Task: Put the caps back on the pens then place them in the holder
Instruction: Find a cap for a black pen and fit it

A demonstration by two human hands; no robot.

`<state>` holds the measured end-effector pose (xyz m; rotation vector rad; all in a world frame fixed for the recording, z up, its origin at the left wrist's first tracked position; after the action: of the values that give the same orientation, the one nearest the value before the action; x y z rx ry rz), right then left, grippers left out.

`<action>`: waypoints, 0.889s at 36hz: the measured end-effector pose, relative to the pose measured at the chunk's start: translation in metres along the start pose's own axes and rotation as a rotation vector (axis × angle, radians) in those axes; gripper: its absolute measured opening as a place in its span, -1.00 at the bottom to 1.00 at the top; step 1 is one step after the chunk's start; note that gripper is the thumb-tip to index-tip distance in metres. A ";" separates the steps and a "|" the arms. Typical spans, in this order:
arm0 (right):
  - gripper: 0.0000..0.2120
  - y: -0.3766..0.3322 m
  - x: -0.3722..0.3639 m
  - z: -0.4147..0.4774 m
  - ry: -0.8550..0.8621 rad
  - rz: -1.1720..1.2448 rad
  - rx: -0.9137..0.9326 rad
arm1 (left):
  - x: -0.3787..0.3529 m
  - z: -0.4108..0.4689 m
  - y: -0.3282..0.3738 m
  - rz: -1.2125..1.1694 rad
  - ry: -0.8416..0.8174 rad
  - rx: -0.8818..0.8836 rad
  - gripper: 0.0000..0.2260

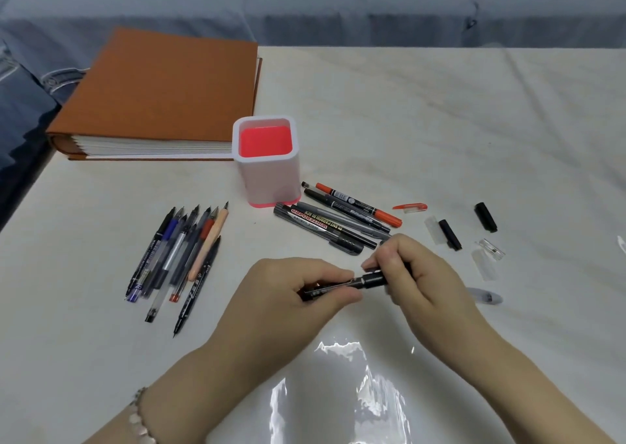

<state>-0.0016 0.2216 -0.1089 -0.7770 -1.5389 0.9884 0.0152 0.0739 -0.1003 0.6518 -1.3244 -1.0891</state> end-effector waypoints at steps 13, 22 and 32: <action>-0.73 0.005 -0.006 -0.008 -0.035 -0.025 0.037 | -0.011 0.000 -0.015 -0.350 -0.159 0.310 -0.86; -0.76 0.021 -0.015 -0.004 -0.069 0.081 -0.194 | -0.013 0.005 -0.022 0.210 -0.303 0.080 -0.88; -0.82 0.028 -0.022 0.000 -0.235 0.076 -0.290 | -0.006 -0.004 -0.036 0.472 -0.249 -0.170 -0.73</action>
<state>0.0013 0.2148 -0.1440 -0.9531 -1.8964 0.9484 0.0113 0.0646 -0.1353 0.0655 -1.4827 -0.8966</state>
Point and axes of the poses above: each hand's wrist, its own z-axis towards the middle knuckle, its own x-axis out of the back of the hand, y = z × x, the point moved 4 cm from there along z, towards the middle knuckle, and after that the axes turned 9 degrees about -x, right-handed, at the moved point
